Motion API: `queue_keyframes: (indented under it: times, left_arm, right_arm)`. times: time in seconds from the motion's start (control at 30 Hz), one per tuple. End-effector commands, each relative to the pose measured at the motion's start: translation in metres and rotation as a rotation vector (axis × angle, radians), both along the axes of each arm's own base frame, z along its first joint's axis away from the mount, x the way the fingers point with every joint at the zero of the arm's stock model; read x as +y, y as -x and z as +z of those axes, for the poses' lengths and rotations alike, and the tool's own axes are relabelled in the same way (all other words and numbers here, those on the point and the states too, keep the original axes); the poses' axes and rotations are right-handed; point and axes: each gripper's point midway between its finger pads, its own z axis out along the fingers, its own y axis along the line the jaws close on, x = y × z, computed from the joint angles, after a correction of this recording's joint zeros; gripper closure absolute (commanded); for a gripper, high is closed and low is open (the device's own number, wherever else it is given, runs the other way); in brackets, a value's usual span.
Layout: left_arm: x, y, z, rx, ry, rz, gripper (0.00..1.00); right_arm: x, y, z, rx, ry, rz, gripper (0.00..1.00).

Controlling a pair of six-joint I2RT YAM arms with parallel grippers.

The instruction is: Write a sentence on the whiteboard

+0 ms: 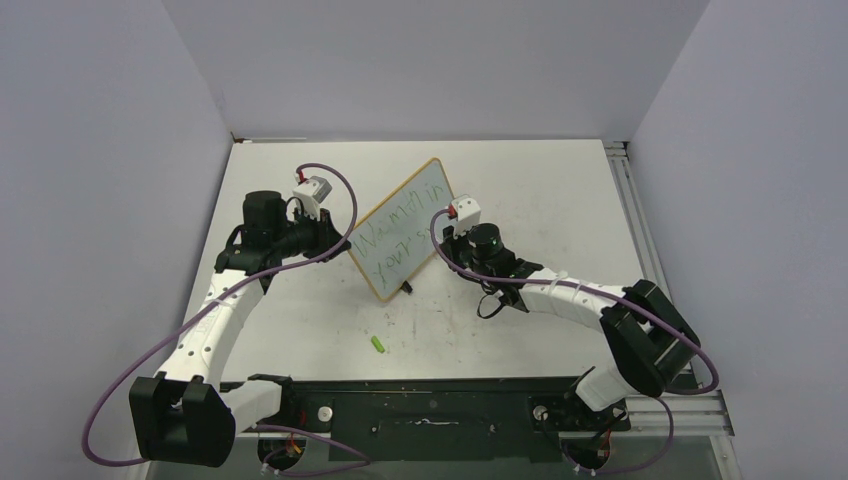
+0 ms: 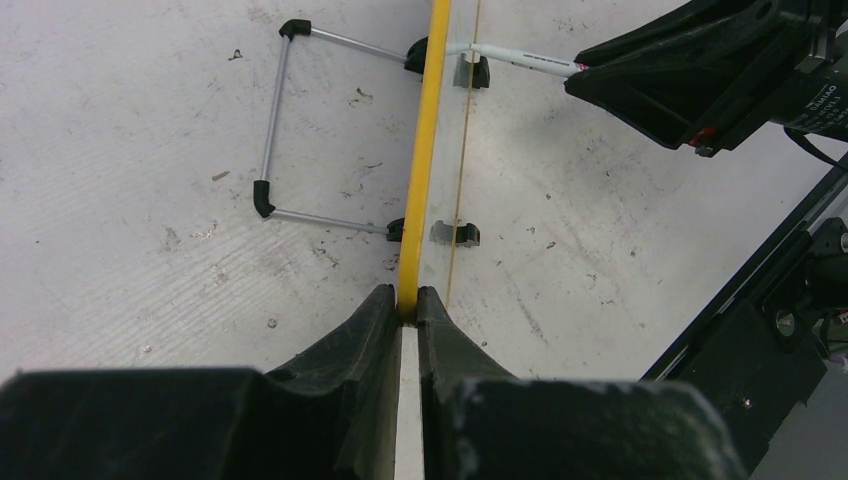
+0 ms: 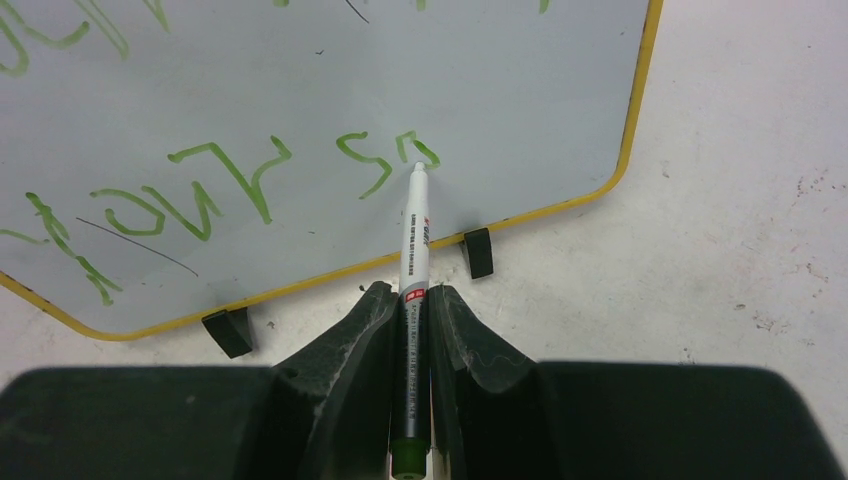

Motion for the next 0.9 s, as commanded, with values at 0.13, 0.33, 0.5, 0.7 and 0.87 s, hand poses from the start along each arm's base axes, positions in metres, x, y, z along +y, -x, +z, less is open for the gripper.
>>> queue_keyframes:
  times: [0.13, 0.33, 0.5, 0.7, 0.87]
  left_arm:
    - [0.005, 0.000, -0.004, 0.015, -0.036, 0.002, 1.00]
    - [0.005, 0.000, -0.005, 0.015, -0.036, 0.002, 1.00]
    - [0.005, 0.000, -0.004, 0.015, -0.036, 0.002, 1.00]
    - [0.005, 0.000, -0.004, 0.012, -0.036, 0.003, 1.00]
    - [0.006, 0.000, -0.003, 0.010, -0.037, 0.003, 1.00]
  right_arm:
    - [0.020, 0.000, 0.047, -0.094, -0.112, 0.067, 0.95]
    - [0.021, -0.001, 0.045, -0.090, -0.113, 0.066, 0.95]
    - [0.014, -0.002, 0.047, -0.100, -0.101, 0.035, 0.95]
    - [-0.005, 0.001, 0.060, -0.127, -0.098, -0.030, 0.95]
    - [-0.020, -0.007, 0.055, -0.116, -0.087, -0.078, 0.95]
